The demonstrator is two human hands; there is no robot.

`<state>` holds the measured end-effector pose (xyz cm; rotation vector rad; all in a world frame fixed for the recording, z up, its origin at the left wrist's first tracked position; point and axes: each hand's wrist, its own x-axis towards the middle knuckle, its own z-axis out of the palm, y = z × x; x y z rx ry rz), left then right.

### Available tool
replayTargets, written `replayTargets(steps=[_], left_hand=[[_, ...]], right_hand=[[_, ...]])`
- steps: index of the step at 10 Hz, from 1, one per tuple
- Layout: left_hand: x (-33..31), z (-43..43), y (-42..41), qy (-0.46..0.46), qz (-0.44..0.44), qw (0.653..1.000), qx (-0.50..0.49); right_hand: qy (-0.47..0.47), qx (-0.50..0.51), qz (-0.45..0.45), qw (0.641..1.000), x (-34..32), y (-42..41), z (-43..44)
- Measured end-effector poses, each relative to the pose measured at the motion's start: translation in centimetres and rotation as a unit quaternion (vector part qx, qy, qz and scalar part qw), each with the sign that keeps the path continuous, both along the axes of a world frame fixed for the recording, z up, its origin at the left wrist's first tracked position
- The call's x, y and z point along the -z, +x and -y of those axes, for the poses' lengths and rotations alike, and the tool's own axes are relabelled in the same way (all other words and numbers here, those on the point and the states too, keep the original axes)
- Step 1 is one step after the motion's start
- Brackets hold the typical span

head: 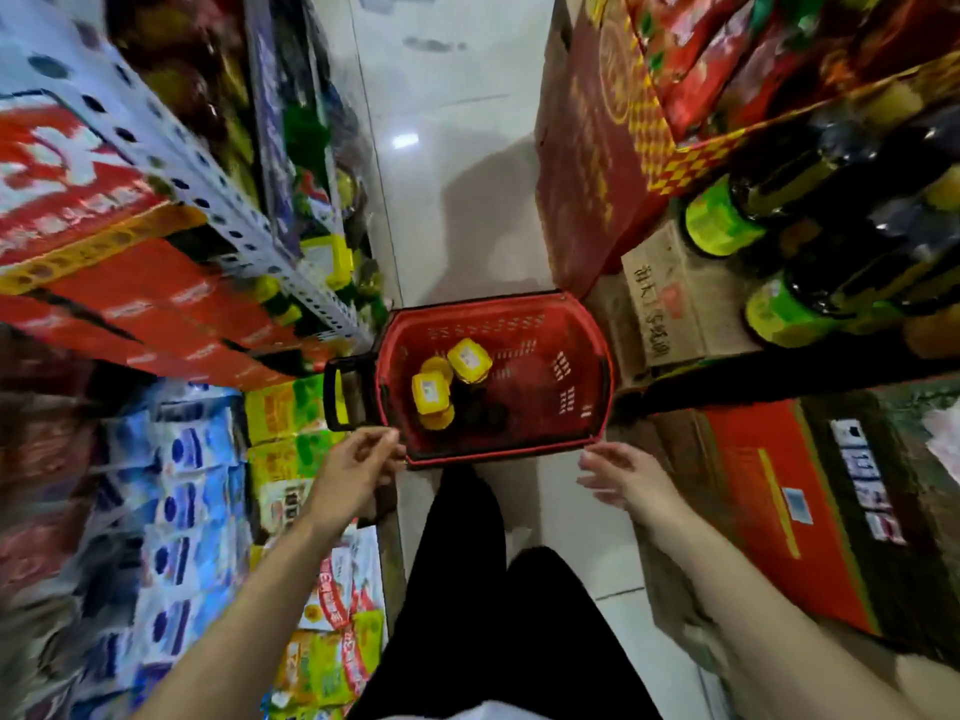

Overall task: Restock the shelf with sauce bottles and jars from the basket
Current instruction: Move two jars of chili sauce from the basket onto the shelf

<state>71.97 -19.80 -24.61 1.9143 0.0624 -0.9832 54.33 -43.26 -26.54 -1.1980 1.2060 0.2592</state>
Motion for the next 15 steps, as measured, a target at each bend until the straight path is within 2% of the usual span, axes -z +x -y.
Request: replayTargets(steps=[2, 4, 5, 6, 8, 9, 10, 11, 12, 14, 15], left_hand=[[13.6, 5.9, 4.4, 0.060, -0.092, 0.992, 0.064], [31.0, 11.7, 6.9, 0.130, -0.100, 0.984, 0.071], [39.2, 13.7, 5.8, 0.160, -0.105, 0.977, 0.099], [46.0, 15.1, 4.2, 0.188, -0.123, 0.966, 0.127], [51.5, 16.7, 3.7, 0.277, -0.111, 0.951, 0.078], [53.3, 17.4, 3.7, 0.298, -0.155, 0.936, 0.105], [54.4, 17.7, 4.1, 0.274, -0.144, 0.942, 0.130], [54.8, 17.4, 3.5, 0.298, -0.127, 0.943, 0.078], [55.1, 17.6, 3.0, 0.297, -0.102, 0.947, 0.066], [55.2, 19.0, 3.1, 0.328, -0.098, 0.938, 0.050], [54.1, 19.2, 2.7, 0.316, -0.078, 0.939, 0.110]], right_hand=[[0.106, 0.057, -0.059, 0.991, 11.2, 7.2, 2.1], [0.069, 0.052, -0.077, 0.993, 27.1, 13.0, 3.7], [0.057, 0.051, -0.088, 0.993, 35.7, 14.2, 4.1], [0.027, 0.009, -0.111, 0.993, 44.0, 13.8, 3.3], [-0.001, -0.008, -0.139, 0.990, 50.9, 14.9, 2.0], [0.029, -0.008, -0.130, 0.991, 53.4, 16.5, 2.0], [0.066, -0.016, -0.135, 0.989, 55.0, 17.3, 2.0], [0.080, -0.045, -0.158, 0.983, 56.2, 17.2, 2.0], [0.082, -0.046, -0.187, 0.978, 56.3, 17.1, 2.2], [0.063, 0.005, -0.190, 0.980, 54.7, 16.0, 4.0], [0.028, -0.011, -0.175, 0.984, 53.0, 14.7, 5.2]])
